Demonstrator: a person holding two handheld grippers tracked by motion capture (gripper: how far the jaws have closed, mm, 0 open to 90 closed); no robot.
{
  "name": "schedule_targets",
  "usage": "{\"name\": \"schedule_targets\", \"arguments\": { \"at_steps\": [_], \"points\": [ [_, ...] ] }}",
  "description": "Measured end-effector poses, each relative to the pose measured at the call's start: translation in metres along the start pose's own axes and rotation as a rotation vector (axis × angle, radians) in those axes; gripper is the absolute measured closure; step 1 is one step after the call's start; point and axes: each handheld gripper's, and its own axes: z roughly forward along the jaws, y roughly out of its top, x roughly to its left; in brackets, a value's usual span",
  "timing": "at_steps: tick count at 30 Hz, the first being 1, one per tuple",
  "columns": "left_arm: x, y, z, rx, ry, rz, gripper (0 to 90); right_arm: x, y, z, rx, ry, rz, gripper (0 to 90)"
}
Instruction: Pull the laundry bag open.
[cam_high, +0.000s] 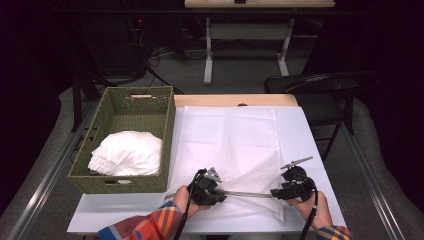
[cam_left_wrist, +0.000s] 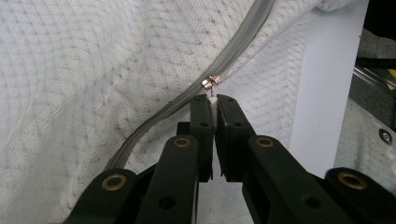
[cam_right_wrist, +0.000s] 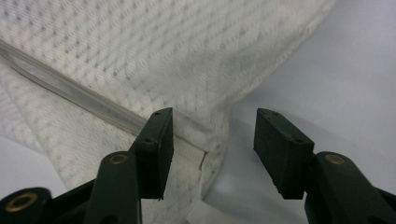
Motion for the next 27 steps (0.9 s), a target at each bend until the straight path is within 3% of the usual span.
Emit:
{"name": "schedule_targets", "arguments": {
  "at_steps": [2, 8, 14, 18, 21, 24, 27],
  "points": [
    [-0.001, 0.0, 0.001, 0.002, 0.003, -0.001, 85.8, 0.0, -0.002, 0.003, 0.023, 0.005, 0.013, 48.4],
    [-0.001, -0.001, 0.003, 0.0, 0.005, 0.0, 85.7, 0.008, -0.001, 0.009, 0.044, -0.029, -0.032, 59.2],
    [-0.001, 0.0, 0.005, -0.019, 0.017, 0.007, 85.6, 0.012, -0.002, 0.009, 0.034, -0.01, -0.075, 83.7],
    [-0.001, 0.005, 0.008, -0.044, 0.034, -0.005, 85.4, 0.013, -0.001, 0.005, 0.02, -0.058, -0.101, 85.8],
    [0.001, 0.008, 0.008, -0.061, 0.031, -0.017, 85.5, 0.011, -0.001, -0.004, -0.029, -0.078, -0.091, 86.0],
    [-0.001, 0.009, 0.008, -0.071, 0.047, -0.007, 85.7, 0.011, -0.001, -0.011, -0.055, -0.099, -0.102, 86.1],
    [-0.003, 0.009, 0.007, -0.068, 0.046, 0.005, 86.0, 0.014, -0.002, -0.011, -0.046, -0.137, -0.117, 86.3]
  ]
}}
